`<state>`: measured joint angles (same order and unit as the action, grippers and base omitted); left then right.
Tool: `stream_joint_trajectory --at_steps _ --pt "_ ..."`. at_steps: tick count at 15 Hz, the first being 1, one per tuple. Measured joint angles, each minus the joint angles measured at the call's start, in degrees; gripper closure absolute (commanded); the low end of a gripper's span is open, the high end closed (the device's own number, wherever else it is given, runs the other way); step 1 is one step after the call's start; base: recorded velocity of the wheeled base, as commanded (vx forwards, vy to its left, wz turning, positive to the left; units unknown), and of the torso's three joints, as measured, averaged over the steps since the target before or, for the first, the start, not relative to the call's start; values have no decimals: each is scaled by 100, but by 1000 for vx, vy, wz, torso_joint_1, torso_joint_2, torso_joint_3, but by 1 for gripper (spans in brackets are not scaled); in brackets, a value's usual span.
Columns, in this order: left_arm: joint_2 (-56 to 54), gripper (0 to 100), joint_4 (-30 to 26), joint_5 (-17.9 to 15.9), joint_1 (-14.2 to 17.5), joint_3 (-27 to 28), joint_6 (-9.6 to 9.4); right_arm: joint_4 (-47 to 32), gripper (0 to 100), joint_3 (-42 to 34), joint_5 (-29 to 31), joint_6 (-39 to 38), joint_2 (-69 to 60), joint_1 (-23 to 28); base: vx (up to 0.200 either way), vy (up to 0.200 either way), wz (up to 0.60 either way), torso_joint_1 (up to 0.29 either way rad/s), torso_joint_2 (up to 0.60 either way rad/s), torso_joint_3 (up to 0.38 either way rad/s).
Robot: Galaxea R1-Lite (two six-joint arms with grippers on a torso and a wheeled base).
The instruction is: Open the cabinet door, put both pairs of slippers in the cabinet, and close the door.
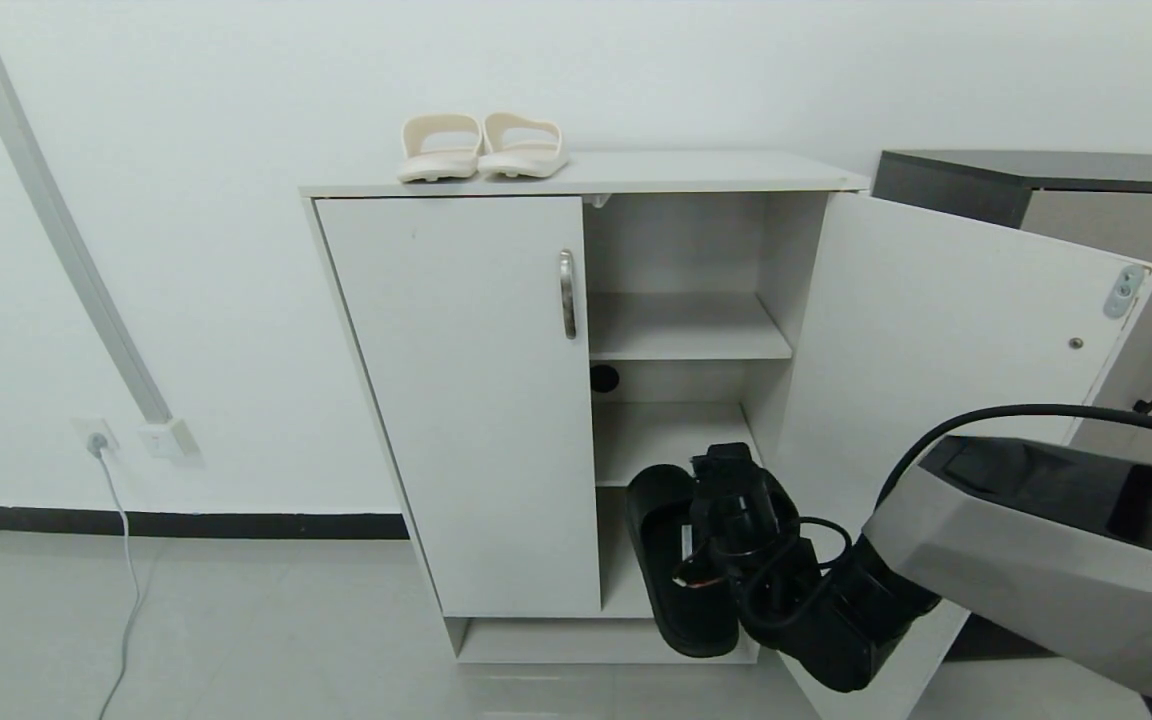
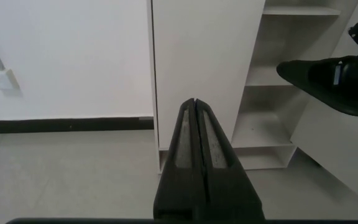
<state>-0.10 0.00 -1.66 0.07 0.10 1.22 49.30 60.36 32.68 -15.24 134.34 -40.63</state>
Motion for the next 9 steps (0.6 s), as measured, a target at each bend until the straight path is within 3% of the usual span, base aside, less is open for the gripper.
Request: stream_joint_trajectory --at_steps 9 --pt "2 100 -2 -4 0 1 -11 -447 100 1037 0 -104 657 11 0 0 0 2 2 -160"
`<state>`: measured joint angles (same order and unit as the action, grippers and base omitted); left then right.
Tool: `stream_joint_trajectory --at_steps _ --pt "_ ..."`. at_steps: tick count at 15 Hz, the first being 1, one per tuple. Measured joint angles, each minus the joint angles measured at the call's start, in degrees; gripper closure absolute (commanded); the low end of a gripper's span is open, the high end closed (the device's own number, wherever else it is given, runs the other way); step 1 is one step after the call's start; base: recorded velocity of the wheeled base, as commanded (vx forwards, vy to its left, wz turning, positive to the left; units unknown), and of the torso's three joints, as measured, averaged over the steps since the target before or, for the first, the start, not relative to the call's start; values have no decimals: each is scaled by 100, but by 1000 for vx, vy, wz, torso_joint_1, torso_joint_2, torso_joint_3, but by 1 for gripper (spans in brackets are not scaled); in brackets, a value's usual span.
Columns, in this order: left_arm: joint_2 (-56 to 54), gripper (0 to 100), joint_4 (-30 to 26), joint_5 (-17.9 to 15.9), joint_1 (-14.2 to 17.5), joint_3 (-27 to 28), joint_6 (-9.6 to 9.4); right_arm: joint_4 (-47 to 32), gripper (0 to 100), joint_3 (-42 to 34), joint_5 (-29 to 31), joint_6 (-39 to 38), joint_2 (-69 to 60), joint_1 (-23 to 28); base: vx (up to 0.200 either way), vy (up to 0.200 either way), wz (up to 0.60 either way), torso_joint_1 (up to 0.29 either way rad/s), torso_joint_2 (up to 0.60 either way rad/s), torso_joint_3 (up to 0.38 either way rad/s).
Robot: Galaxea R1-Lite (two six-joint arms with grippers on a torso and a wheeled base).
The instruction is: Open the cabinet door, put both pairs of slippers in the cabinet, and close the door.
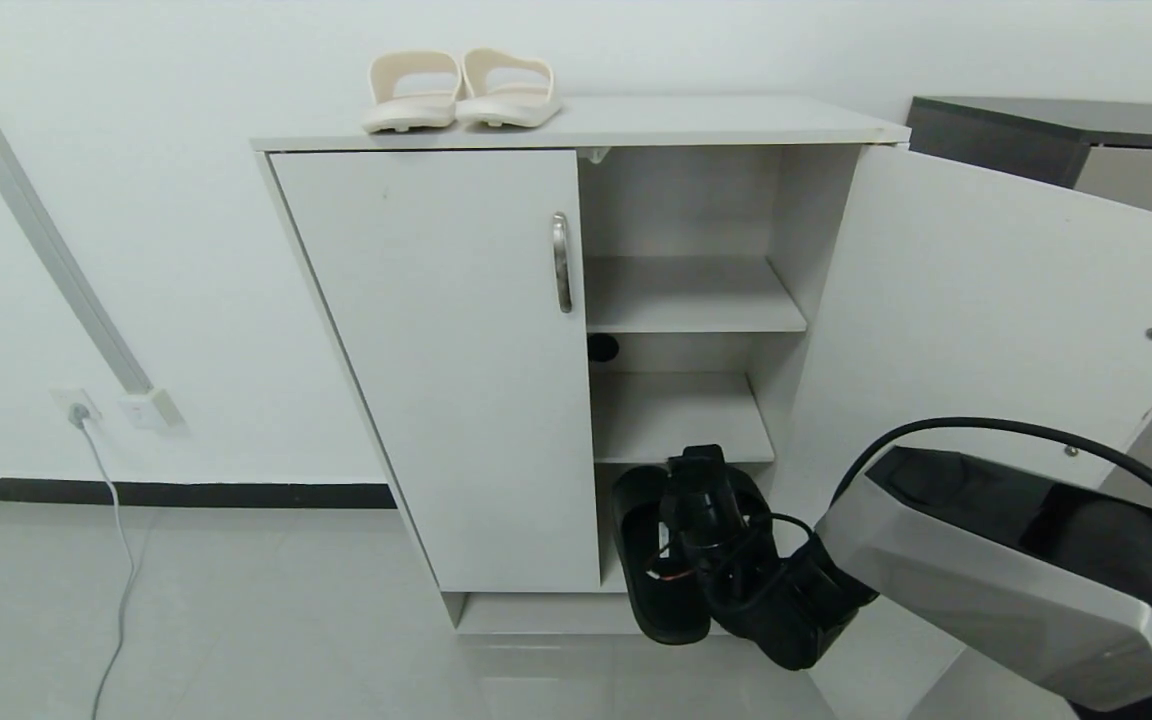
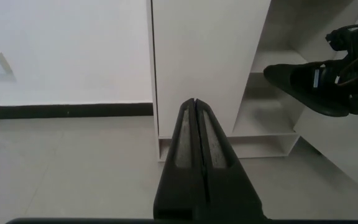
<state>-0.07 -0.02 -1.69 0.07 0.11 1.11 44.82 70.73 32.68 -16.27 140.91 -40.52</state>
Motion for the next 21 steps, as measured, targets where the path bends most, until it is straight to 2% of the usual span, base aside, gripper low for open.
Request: stream_joint_trajectory --at_steps 3,5,9,19,21 --pt "0 100 0 2 0 0 1 332 100 190 328 -1 230 52 0 0 0 6 2 -168" --pt "0 100 2 4 0 0 4 1037 100 212 457 317 355 83 0 0 0 4 1 -25" --pt "0 100 0 2 0 -1 4 1314 100 223 495 451 518 139 0 0 0 0 0 0" --pt "0 100 2 6 -2 -1 9 1492 100 182 629 664 444 106 200 0 0 2 3 2" --pt "0 100 2 9 0 -1 9 1495 100 189 629 757 462 106 0 0 0 0 0 0"
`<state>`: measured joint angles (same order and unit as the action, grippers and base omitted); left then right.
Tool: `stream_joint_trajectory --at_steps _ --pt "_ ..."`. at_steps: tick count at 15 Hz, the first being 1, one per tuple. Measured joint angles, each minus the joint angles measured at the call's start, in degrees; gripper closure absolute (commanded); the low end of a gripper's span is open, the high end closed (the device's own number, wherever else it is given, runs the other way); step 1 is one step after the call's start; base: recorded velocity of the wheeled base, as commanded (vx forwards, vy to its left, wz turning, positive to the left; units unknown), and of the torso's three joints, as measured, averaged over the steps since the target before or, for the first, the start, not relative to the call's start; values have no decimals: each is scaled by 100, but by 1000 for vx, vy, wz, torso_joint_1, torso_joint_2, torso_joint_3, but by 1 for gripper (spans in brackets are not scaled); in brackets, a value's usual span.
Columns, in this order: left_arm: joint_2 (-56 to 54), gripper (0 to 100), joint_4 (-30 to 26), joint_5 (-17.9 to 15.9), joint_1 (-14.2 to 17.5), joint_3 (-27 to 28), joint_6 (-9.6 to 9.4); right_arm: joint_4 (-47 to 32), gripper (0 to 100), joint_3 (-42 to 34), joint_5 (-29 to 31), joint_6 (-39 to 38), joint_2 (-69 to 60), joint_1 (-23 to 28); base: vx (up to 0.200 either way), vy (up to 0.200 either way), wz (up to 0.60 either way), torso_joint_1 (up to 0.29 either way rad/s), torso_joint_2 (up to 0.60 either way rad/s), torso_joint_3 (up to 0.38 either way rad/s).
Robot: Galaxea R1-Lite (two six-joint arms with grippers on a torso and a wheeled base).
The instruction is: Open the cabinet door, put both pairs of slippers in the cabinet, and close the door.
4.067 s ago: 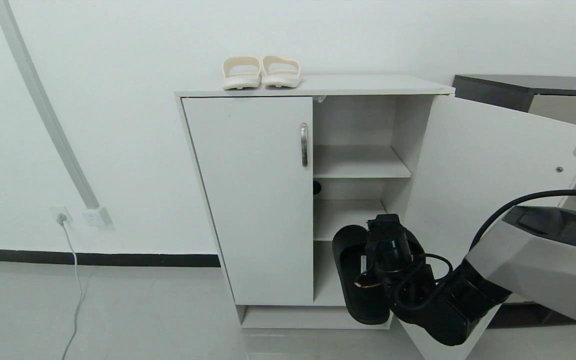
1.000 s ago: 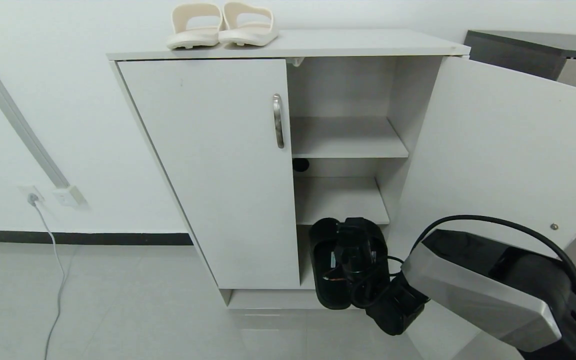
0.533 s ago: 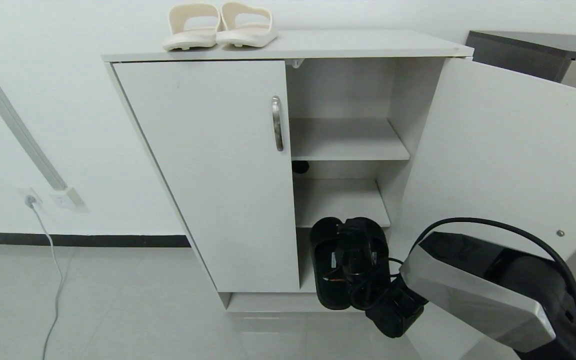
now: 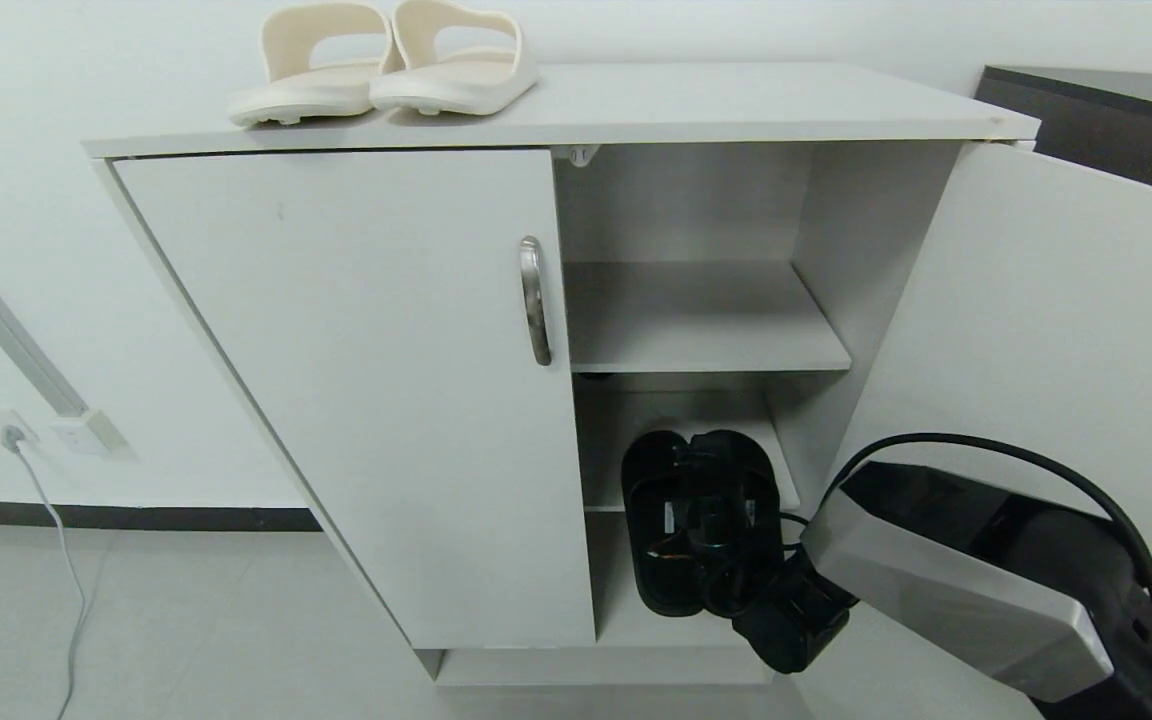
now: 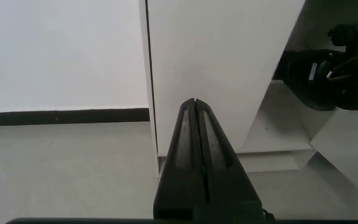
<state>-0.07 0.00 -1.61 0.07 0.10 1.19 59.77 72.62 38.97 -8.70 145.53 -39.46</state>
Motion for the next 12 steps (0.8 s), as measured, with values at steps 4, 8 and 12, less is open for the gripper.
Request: stream_joint_trajectory --at_steps 4,8,12 --pt "0 100 0 6 0 0 9 -13 100 235 -94 45 129 77 0 0 0 0 0 0" --pt "0 100 0 9 0 0 9 -435 100 891 -206 149 332 243 0 0 0 0 0 0" --pt "0 100 0 16 0 0 11 -1363 100 2183 -250 160 752 413 0 0 0 0 0 0"
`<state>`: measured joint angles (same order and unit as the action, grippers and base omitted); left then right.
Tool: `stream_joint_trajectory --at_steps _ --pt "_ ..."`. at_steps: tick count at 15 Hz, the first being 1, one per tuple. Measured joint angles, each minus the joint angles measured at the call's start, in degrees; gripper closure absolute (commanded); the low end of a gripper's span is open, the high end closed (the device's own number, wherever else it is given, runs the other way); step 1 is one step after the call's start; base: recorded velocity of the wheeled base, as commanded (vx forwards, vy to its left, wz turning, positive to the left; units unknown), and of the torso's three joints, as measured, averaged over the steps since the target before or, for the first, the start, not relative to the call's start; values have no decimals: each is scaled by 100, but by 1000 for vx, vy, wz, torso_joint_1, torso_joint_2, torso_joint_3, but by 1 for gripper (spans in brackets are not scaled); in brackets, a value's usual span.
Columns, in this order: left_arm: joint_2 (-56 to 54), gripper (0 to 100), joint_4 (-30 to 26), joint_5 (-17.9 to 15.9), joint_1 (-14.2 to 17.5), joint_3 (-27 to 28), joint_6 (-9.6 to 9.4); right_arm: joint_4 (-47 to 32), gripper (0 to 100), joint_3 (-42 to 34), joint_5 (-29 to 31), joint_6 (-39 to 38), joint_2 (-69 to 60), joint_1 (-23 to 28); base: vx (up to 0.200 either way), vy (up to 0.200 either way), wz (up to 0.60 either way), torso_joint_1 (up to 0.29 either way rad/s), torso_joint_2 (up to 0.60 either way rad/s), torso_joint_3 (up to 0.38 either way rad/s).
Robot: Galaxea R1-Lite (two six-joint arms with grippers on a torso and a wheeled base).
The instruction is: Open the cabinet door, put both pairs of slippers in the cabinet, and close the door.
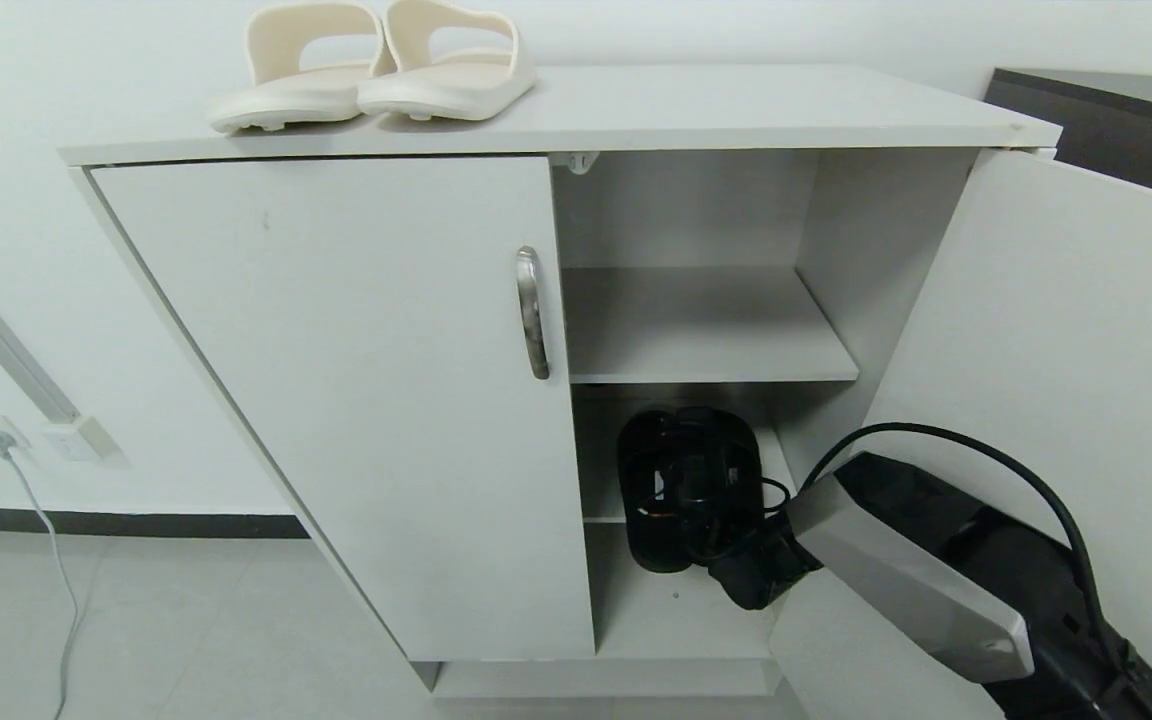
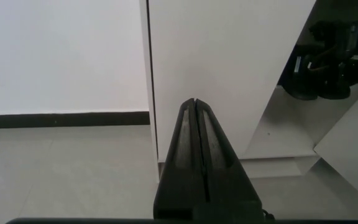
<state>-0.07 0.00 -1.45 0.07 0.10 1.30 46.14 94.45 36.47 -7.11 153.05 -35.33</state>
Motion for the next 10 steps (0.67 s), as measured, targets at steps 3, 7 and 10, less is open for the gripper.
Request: stream_joint_trajectory --at_steps 3,7,10 --pt "0 100 0 6 0 0 -2 -514 100 640 -71 9 180 116 0 0 0 0 0 0" --pt "0 100 0 9 0 0 0 -998 100 1409 -155 9 345 228 0 0 0 0 0 0" --pt "0 100 -2 15 0 0 0 -1157 100 1764 -167 11 474 272 0 0 0 0 0 0"
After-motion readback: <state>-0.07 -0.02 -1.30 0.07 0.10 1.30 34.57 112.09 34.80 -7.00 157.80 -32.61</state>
